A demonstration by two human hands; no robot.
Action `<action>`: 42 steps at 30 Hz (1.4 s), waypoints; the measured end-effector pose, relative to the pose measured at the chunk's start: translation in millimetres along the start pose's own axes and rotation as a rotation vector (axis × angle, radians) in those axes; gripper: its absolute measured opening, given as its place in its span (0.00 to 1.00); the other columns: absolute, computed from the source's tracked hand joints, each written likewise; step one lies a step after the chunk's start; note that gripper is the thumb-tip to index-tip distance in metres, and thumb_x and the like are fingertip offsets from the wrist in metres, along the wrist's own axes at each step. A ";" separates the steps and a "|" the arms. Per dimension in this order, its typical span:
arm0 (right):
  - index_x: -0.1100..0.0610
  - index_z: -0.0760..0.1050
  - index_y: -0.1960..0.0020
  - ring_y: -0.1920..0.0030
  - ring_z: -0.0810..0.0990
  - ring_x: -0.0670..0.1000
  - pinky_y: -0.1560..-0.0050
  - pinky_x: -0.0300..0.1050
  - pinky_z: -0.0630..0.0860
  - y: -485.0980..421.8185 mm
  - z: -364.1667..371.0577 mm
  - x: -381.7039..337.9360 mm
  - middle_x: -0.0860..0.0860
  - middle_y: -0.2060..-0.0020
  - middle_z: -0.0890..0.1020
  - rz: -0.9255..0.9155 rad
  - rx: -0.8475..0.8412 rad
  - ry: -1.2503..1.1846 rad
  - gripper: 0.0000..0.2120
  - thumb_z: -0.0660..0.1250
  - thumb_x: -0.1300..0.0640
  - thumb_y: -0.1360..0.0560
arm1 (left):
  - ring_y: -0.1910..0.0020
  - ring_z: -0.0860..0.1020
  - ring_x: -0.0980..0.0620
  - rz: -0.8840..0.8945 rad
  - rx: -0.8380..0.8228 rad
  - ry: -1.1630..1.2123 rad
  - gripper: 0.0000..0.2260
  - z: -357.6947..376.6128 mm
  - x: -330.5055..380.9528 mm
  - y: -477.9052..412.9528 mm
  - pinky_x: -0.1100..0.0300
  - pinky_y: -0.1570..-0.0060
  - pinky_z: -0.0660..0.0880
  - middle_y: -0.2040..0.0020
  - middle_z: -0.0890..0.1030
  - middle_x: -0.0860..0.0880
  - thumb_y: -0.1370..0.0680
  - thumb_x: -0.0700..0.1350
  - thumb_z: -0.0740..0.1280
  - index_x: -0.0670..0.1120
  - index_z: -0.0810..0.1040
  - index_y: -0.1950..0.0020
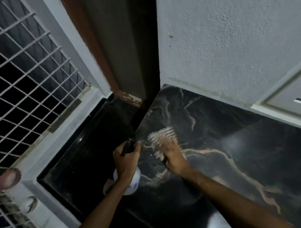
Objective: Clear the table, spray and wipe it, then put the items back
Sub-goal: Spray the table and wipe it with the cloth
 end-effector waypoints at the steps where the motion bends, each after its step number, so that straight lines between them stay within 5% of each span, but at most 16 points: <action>1: 0.50 0.61 0.22 0.19 0.47 0.56 0.20 0.64 0.42 8.0 9.2 -11.6 0.50 0.19 0.55 -0.082 -0.034 0.023 0.39 0.62 0.64 0.32 | 0.64 0.81 0.68 -0.027 0.004 0.004 0.18 -9.8 -6.9 3.1 0.78 0.64 0.72 0.67 0.81 0.68 0.25 0.42 0.77 0.61 0.77 0.69; 6: 0.51 0.62 0.22 0.19 0.46 0.56 0.21 0.66 0.45 -17.5 16.5 -54.9 0.52 0.20 0.55 0.223 0.054 -0.045 0.33 0.61 0.62 0.26 | 0.66 0.81 0.62 -0.066 0.027 -0.036 0.12 -61.8 -38.2 12.6 0.71 0.66 0.72 0.68 0.82 0.60 0.26 0.45 0.76 0.49 0.80 0.69; 10: 0.50 0.64 0.23 0.19 0.45 0.53 0.21 0.59 0.39 25.6 88.8 -152.6 0.50 0.20 0.56 -0.197 -0.174 -0.051 0.31 0.57 0.58 0.27 | 0.69 0.81 0.57 -0.103 0.029 -0.025 0.12 -106.2 -60.5 28.3 0.58 0.65 0.78 0.71 0.81 0.52 0.26 0.46 0.75 0.44 0.80 0.67; 12: 0.52 0.67 0.25 0.19 0.50 0.55 0.20 0.60 0.43 17.3 79.8 -140.1 0.53 0.21 0.61 -0.202 -0.112 -0.051 0.30 0.56 0.56 0.27 | 0.70 0.82 0.57 -0.128 0.011 0.019 0.14 -117.7 -69.9 35.0 0.61 0.66 0.78 0.73 0.81 0.52 0.25 0.45 0.75 0.44 0.78 0.69; 16: 0.52 0.64 0.23 0.19 0.49 0.59 0.21 0.65 0.46 -20.3 69.3 -137.3 0.54 0.20 0.56 0.284 0.063 -0.062 0.31 0.60 0.60 0.26 | 0.72 0.79 0.54 -0.097 0.033 -0.027 0.14 -143.7 -84.1 47.3 0.55 0.68 0.74 0.74 0.79 0.51 0.26 0.45 0.75 0.44 0.77 0.70; 20: 0.48 0.58 0.21 0.18 0.45 0.54 0.20 0.59 0.38 38.5 119.5 -192.7 0.49 0.19 0.53 -0.074 -0.116 -0.032 0.42 0.62 0.66 0.33 | 0.70 0.79 0.51 -0.078 -0.015 -0.070 0.14 -155.3 -83.9 65.5 0.54 0.66 0.75 0.73 0.79 0.50 0.26 0.44 0.76 0.44 0.78 0.69; 22: 0.46 0.60 0.22 0.18 0.46 0.51 0.19 0.56 0.40 61.9 100.9 -164.7 0.45 0.19 0.53 -0.008 0.016 -0.015 0.42 0.64 0.68 0.33 | 0.71 0.78 0.53 -0.070 -0.036 -0.047 0.14 -154.0 -80.1 74.1 0.57 0.66 0.74 0.73 0.78 0.51 0.26 0.44 0.75 0.43 0.78 0.69; 26: 0.52 0.68 0.25 0.19 0.52 0.57 0.20 0.59 0.50 90.6 57.6 -123.1 0.53 0.21 0.59 0.462 0.234 -0.108 0.32 0.67 0.67 0.28 | 0.70 0.78 0.54 -0.019 -0.069 -0.010 0.13 -139.1 -67.4 96.9 0.72 0.69 0.68 0.74 0.78 0.51 0.26 0.40 0.75 0.42 0.77 0.69; 30: 0.53 0.68 0.25 0.20 0.53 0.58 0.20 0.59 0.51 150.9 84.6 -166.2 0.53 0.22 0.60 0.056 0.000 -0.062 0.31 0.65 0.65 0.27 | 0.58 0.80 0.61 0.056 -0.113 -0.034 0.03 -109.9 -46.7 129.9 0.68 0.51 0.76 0.60 0.85 0.50 0.26 0.40 0.77 0.40 0.86 0.58; 32: 0.53 0.71 0.27 0.20 0.57 0.56 0.20 0.58 0.53 190.8 65.9 -141.0 0.52 0.23 0.64 0.165 0.097 -0.079 0.29 0.60 0.62 0.28 | 0.62 0.77 0.62 0.097 -0.125 -0.013 0.06 -96.4 -38.0 149.1 0.73 0.57 0.73 0.64 0.82 0.52 0.27 0.39 0.77 0.39 0.84 0.62; 36: 0.56 0.72 0.28 0.21 0.57 0.60 0.20 0.60 0.51 278.2 20.2 -79.4 0.56 0.23 0.63 0.671 0.394 -0.199 0.36 0.57 0.63 0.37 | 0.73 0.76 0.48 0.101 -0.214 -0.057 0.15 -63.0 -24.1 198.8 0.53 0.67 0.74 0.73 0.78 0.46 0.26 0.41 0.77 0.40 0.77 0.69; 40: 0.53 0.67 0.25 0.19 0.53 0.56 0.19 0.56 0.47 347.0 39.2 -98.0 0.52 0.21 0.60 0.346 0.209 -0.160 0.36 0.62 0.66 0.33 | 0.73 0.76 0.43 0.216 -0.315 -0.098 0.17 -20.6 -3.3 263.6 0.49 0.69 0.75 0.75 0.76 0.45 0.25 0.40 0.76 0.40 0.75 0.70; 42: 0.54 0.70 0.27 0.20 0.56 0.57 0.20 0.60 0.51 391.6 19.5 -70.9 0.53 0.22 0.63 0.405 0.317 -0.152 0.37 0.65 0.70 0.35 | 0.74 0.76 0.43 0.210 -0.361 -0.085 0.17 -1.2 4.7 296.1 0.48 0.69 0.75 0.75 0.75 0.45 0.25 0.41 0.76 0.39 0.74 0.70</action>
Point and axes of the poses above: each hand's wrist, its own y-axis away from the middle knuckle, its own z-axis out of the palm, x = y × z, the point moved 4 cm from there along -y, towards the middle knuckle
